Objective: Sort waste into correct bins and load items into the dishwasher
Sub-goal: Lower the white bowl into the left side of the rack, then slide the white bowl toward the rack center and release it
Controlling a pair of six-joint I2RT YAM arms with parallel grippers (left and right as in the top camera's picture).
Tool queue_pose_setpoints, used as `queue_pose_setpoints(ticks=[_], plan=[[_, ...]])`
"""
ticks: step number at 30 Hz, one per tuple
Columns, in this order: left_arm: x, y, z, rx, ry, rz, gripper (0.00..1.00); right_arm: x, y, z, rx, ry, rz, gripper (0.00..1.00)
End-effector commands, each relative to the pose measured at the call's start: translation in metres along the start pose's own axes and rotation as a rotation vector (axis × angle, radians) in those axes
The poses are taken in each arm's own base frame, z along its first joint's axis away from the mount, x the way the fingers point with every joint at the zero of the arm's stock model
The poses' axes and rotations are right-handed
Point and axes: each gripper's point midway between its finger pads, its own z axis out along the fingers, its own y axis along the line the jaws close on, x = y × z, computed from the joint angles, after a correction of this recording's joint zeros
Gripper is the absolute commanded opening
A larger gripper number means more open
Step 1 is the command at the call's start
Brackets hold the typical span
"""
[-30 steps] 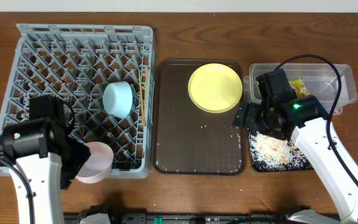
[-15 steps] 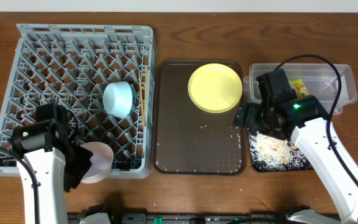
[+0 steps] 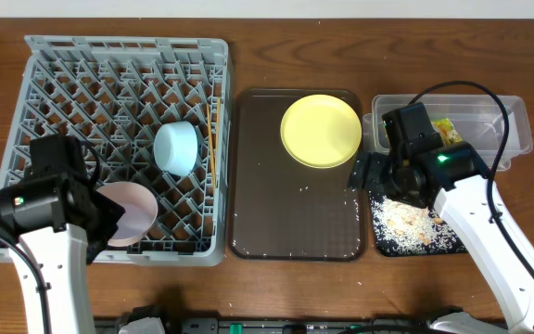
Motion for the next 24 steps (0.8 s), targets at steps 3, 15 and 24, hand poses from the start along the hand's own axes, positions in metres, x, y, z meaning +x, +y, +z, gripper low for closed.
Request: queue_pose_setpoints(ticks=[3,15,24], plan=[[-0.041,0.005,-0.016,-0.158,-0.271,0.21,0.07,0.0,0.0,-0.001,-0.006,-0.002,-0.014,0.99],[-0.064,-0.048,-0.056,-0.453,-0.714,0.583,0.08,-0.001,0.001,-0.001,-0.007,-0.004,-0.014,0.99],[-0.045,-0.099,-0.034,-0.607,-0.739,0.85,0.08,-0.001,0.001,-0.001,-0.008,-0.004,-0.014,0.99]])
